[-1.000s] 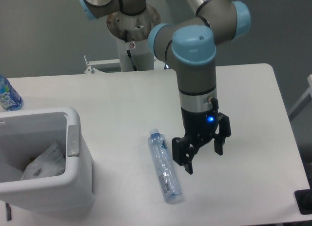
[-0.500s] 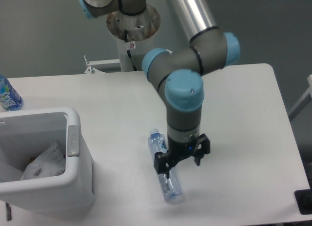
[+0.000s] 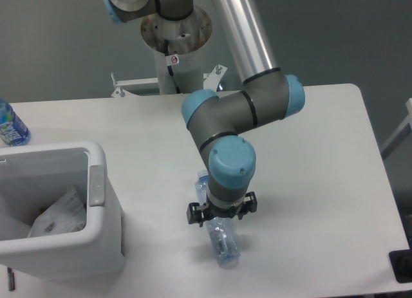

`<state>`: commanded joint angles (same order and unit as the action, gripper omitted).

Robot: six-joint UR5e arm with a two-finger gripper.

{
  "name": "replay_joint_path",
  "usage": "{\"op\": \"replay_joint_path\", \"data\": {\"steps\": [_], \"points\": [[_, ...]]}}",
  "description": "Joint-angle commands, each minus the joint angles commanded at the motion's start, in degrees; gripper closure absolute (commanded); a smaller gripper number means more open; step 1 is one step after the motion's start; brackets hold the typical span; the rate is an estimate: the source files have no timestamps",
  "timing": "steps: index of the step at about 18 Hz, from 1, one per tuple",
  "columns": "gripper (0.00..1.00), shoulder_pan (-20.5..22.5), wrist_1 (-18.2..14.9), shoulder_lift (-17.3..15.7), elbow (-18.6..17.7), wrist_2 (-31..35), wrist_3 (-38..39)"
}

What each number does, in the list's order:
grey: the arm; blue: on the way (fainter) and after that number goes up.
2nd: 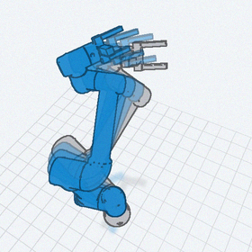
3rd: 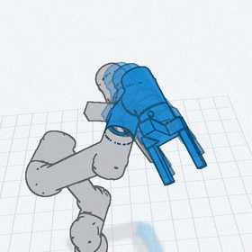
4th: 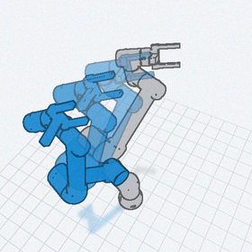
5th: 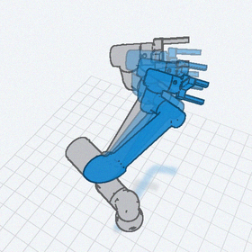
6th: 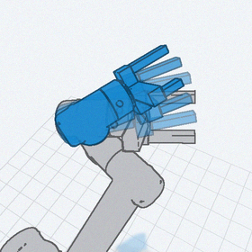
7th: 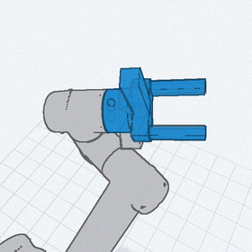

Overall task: Place the trash in the trash can
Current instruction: 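Lower the gripper around the bottle's middle and close on it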

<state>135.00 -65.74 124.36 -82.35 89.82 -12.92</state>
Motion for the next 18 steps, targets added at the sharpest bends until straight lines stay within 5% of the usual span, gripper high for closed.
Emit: {"op": "replay_joint_path", "data": {"steps": [18], "points": [[0.0, -2.2, -0.35, 2.11, -1.58, 5.01, -3.08]]}}
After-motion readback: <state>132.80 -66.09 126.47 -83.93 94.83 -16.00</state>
